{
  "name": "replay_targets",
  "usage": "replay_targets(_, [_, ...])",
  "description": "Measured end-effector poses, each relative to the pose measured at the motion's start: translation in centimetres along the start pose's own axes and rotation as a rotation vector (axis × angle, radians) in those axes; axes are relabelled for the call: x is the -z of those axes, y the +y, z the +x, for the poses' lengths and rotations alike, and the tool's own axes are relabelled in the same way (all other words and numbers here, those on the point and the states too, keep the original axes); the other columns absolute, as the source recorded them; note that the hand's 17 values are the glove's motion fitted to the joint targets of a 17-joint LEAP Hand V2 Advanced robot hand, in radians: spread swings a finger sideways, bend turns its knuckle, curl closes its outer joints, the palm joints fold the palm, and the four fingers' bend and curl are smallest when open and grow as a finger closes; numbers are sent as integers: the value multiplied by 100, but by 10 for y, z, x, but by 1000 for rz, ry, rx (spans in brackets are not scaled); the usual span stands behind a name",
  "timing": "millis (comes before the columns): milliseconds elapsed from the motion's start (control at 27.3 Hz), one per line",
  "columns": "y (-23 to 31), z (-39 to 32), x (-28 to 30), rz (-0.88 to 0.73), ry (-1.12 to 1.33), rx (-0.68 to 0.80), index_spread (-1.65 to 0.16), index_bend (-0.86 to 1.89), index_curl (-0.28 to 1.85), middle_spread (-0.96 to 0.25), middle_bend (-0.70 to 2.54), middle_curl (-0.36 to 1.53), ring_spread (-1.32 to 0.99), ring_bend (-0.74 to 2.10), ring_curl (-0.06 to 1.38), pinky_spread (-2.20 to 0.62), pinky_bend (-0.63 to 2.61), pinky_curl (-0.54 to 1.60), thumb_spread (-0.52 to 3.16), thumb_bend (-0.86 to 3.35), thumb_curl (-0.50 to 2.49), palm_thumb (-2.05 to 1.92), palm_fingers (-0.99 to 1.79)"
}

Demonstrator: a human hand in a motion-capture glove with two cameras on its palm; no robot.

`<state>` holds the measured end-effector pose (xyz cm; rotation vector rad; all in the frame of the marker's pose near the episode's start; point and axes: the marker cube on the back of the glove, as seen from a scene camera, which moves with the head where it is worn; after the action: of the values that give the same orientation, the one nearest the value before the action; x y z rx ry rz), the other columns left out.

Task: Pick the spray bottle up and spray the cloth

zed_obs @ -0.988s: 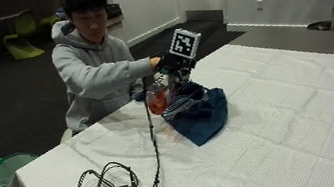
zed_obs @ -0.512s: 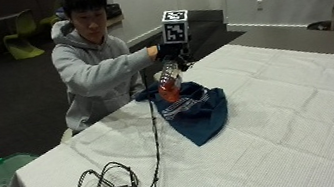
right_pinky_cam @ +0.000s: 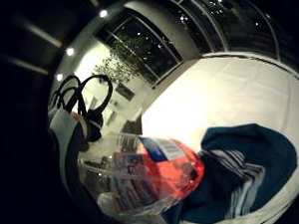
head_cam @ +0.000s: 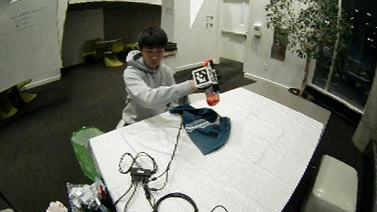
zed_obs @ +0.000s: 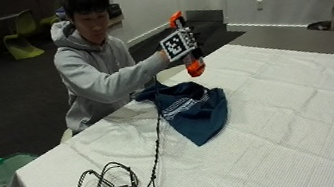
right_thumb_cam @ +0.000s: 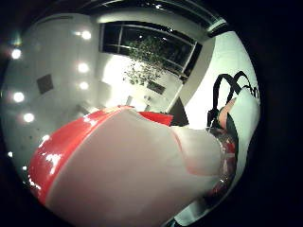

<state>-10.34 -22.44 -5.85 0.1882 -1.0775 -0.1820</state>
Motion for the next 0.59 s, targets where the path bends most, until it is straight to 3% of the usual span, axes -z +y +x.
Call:
replay_targets(110, [16, 21, -15, -113, -27, 5, -18, 40, 52, -10, 56, 47, -17, 48, 41, -21, 33, 37, 11, -4, 75, 99, 136])
replay_targets(439, [-23, 78, -59, 124, -19, -54, -17, 40, 52, -10, 55, 47, -17, 47, 42, -21, 33, 37, 11, -4, 76, 99, 136])
replay_targets(585, [-15, 99, -79, 58, -8, -80, -17, 40, 52, -9, 55, 47, -17, 47, 42, -21, 33, 37, 11, -4, 76, 99, 136])
